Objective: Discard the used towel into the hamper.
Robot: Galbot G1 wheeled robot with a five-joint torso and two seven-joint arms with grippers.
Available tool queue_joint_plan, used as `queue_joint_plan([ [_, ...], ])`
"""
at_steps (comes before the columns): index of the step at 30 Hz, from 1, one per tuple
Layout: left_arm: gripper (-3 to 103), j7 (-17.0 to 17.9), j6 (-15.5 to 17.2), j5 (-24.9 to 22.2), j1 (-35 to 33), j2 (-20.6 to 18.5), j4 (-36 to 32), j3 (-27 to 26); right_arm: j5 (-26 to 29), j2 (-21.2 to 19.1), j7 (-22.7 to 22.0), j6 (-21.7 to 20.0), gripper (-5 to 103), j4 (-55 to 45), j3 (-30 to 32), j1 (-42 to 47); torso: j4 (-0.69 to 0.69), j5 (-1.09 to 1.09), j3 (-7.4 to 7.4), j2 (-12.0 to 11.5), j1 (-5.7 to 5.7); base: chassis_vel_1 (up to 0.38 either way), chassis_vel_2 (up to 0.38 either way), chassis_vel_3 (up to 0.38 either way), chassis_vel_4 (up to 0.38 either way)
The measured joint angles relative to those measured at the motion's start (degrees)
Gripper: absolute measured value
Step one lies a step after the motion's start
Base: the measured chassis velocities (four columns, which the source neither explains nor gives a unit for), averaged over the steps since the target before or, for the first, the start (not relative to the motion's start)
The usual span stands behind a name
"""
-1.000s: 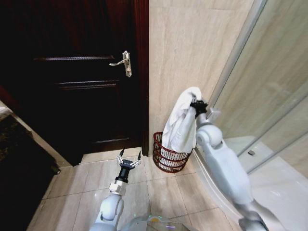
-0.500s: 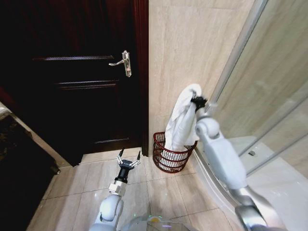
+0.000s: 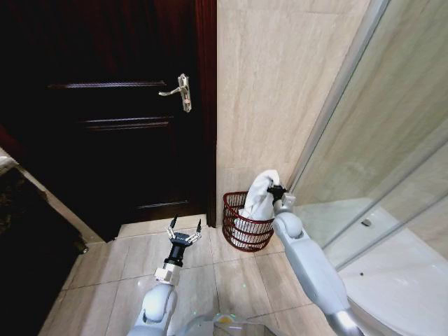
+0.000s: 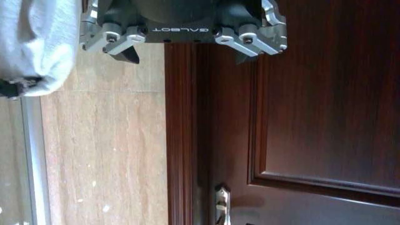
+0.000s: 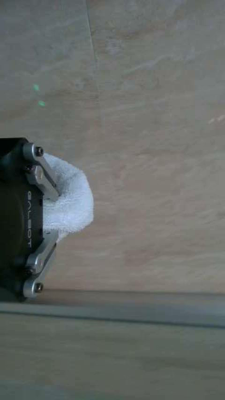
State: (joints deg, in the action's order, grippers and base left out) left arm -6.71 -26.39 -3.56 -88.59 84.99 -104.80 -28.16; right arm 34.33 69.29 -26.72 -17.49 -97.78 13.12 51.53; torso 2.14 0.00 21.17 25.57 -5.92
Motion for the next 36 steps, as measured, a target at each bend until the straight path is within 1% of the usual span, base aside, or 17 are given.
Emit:
queue_joint_plan([
  [1,100,0.00,0.00,0.00,0.00,0.00,0.00,0.00,0.00,0.00,0.00,0.00,6,0.00,0.00,0.00,0.00,0.00,0.00,0.00,0.00,0.000,0.000,0.000,0.000],
  [2,100,0.00,0.18,-0.08,-0.05,0.00,-0.45,-0.05,4.01,-0.78,-1.83,-3.85,6,-2.49,0.06,0.47,-0.01,-0.03,0.00,0.00,0.00,0.000,0.000,0.000,0.000],
  [3,100,-0.03,0.91,-0.21,0.01,0.00,-1.41,-0.15,10.60,-1.97,-3.82,-9.79,6,-5.94,0.53,0.91,0.00,0.00,0.00,0.01,0.00,0.000,0.000,0.000,0.000],
  [5,100,-0.15,1.84,-0.27,0.45,-0.04,-2.42,-0.23,18.98,-3.28,-7.09,-15.48,6,-9.06,0.98,0.51,-0.01,0.00,0.00,0.01,0.00,0.000,0.000,0.000,0.000],
  [6,100,-0.15,1.84,-0.27,0.45,-0.04,-2.42,-0.23,18.98,-3.28,-7.09,-15.48,6,-9.06,0.98,0.51,-0.01,0.00,0.00,0.01,0.00,0.000,0.000,0.000,0.000],
  [7,100,-0.23,2.47,-0.27,1.01,-0.11,-3.14,-0.26,25.73,-4.27,-10.82,-18.73,6,-10.07,1.04,-1.22,-0.02,0.00,0.00,0.01,0.00,0.000,0.000,0.000,0.000],
  [8,100,-0.24,2.68,-0.26,1.19,-0.12,-3.40,-0.27,27.79,-4.56,-12.06,-19.59,6,-10.10,1.04,-1.98,0.00,-0.01,0.00,0.02,0.00,0.000,0.000,0.000,0.000],
  [9,100,-0.26,3.30,-0.25,1.55,-0.16,-4.11,-0.29,34.11,-5.44,-15.75,-21.66,6,-9.68,1.03,-4.43,0.00,0.00,0.01,0.01,0.00,0.000,0.000,0.000,0.000],
  [10,100,-0.27,3.52,-0.23,1.61,-0.15,-4.37,-0.30,36.68,-5.83,-17.20,-22.37,6,-9.27,0.95,-5.46,0.00,-0.01,0.01,0.01,-0.01,0.000,0.000,0.000,0.000],
  [11,100,-0.27,3.52,-0.23,1.61,-0.15,-4.37,-0.30,36.68,-5.83,-17.20,-22.37,6,-9.27,0.95,-5.46,0.00,-0.01,0.01,0.01,-0.01,0.000,0.000,0.000,0.000],
  [14,100,-0.27,4.13,-0.21,1.38,0.17,-5.52,-0.50,48.64,-7.70,-22.26,-24.60,6,-5.69,-0.36,-9.83,0.00,0.00,0.02,0.01,-0.02,0.000,0.000,0.000,0.000],
  [15,100,-0.27,4.13,-0.21,1.38,0.17,-5.52,-0.50,48.64,-7.70,-22.26,-24.60,6,-5.69,-0.36,-9.83,0.00,0.00,0.02,0.01,-0.02,0.000,0.000,0.000,0.000],
  [16,100,-0.26,4.11,-0.21,1.11,0.37,-5.60,-0.60,51.41,-7.84,-23.38,-24.60,6,-3.58,-1.04,-11.15,0.00,-0.01,0.02,0.01,-0.02,0.000,0.000,0.000,0.000],
  [21,100,-0.23,3.70,-0.24,0.16,0.63,-5.60,-1.06,54.37,-6.24,-23.95,-24.60,6,3.21,-2.53,-13.79,0.00,0.00,0.02,0.02,-0.01,0.000,0.000,0.000,0.000],
  [25,100,-0.24,3.56,-0.27,0.26,0.21,-5.08,-1.61,54.02,-5.20,-21.04,-24.61,6,7.53,-3.49,-13.98,0.01,0.00,0.02,0.02,-0.02,0.000,0.000,0.000,0.000],
  [31,100,-0.27,3.54,-0.02,1.15,0.49,-4.11,-1.23,49.08,-2.05,-15.79,-24.62,6,17.38,-4.30,-15.02,0.00,-0.02,0.02,0.03,-0.01,0.000,0.000,0.000,0.000],
  [36,100,-0.27,3.62,0.45,1.47,0.53,-3.77,-0.60,45.36,0.24,-13.52,-24.62,6,21.56,-4.47,-15.04,0.01,-0.01,0.02,0.02,-0.01,0.000,0.000,0.000,0.000],
])
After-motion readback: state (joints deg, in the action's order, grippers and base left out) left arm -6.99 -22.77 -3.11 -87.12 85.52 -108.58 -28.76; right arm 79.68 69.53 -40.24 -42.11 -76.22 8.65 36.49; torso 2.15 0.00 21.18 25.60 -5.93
